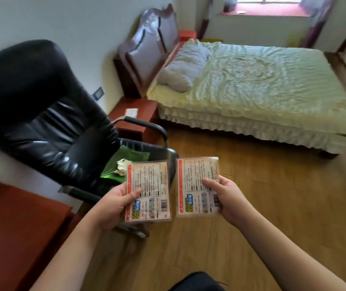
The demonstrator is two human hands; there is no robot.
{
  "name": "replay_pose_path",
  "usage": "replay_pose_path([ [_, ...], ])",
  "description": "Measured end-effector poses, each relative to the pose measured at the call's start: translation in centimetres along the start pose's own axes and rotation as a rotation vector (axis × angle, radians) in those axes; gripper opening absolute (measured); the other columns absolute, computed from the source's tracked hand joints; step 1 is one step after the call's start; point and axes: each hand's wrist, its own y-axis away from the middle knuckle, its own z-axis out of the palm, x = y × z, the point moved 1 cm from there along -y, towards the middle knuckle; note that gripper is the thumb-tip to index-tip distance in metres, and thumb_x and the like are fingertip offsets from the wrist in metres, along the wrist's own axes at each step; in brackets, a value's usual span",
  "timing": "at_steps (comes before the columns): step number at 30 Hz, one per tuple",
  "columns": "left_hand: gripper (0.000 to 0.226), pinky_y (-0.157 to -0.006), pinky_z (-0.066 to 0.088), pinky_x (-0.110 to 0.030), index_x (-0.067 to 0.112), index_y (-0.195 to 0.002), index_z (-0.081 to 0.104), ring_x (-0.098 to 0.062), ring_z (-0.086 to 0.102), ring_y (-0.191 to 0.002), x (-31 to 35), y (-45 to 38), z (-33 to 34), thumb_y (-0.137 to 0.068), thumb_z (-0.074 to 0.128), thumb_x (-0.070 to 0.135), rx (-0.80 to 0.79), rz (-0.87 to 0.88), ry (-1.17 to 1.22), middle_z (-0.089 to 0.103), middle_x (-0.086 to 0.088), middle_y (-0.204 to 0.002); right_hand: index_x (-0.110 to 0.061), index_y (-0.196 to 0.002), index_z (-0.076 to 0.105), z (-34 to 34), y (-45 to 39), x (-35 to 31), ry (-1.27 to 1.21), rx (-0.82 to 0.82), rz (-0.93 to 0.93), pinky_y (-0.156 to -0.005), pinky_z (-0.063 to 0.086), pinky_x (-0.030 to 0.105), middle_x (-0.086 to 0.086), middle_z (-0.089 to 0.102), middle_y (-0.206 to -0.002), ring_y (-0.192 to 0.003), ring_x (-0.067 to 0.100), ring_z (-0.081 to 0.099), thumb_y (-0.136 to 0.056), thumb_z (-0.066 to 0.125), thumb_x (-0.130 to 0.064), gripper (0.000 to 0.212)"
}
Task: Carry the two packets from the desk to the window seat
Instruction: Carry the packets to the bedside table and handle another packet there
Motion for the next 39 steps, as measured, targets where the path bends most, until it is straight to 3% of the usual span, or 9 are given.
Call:
replay_pose_path([
  [4,0.038,-0.072,0.064,-0.039,0.009,-0.127,0.059,-0.036,0.074,-0.103,0.9,-3.9,4.9,-0.09,0.062,0.017,-0.057,-0.026,0.034,0.074,-0.022,-0.117,-0.01,-0.114,0.067,-5.1,-0.6,-1.7,-0.071,0.045,0.007,-0.068,0.066,0.038,0.012,0.082,-0.104,-0.095,0.029,0.079,-0.097,0.065,-0.018,0.019],
  [9,0.039,-0.072,0.064,-0.039,0.008,-0.126,0.058,-0.037,0.074,-0.104,2.4,-8.0,7.7,-0.088,0.062,0.015,-0.061,-0.031,0.001,0.074,-0.022,-0.117,-0.009,-0.118,0.065,-8.3,-2.4,-2.9,-0.135,0.071,0.007,-0.069,0.066,0.039,0.014,0.081,-0.105,-0.097,0.031,0.079,-0.097,0.064,-0.017,0.023],
  [26,0.046,-0.079,0.063,-0.043,0.011,-0.129,0.058,-0.038,0.071,-0.111,11.2,-28.6,3.4,-0.085,0.067,0.02,-0.18,-0.091,-0.036,0.073,-0.021,-0.122,-0.011,-0.117,0.064,-8.7,-18.7,-11.1,-0.122,0.194,-0.023,-0.069,0.066,0.039,0.011,0.082,-0.104,-0.096,0.029,0.079,-0.096,0.064,-0.018,0.022],
  [39,0.043,-0.075,0.064,-0.042,0.01,-0.129,0.058,-0.038,0.072,-0.107,17.7,-42.7,5.7,-0.087,0.066,0.016,-0.128,-0.137,-0.004,0.074,-0.021,-0.119,-0.01,-0.117,0.065,-13.2,-32.0,-18.8,-0.1,0.195,0.005,-0.066,0.065,0.037,0.011,0.082,-0.101,-0.093,0.028,0.08,-0.097,0.064,-0.016,0.021],
])
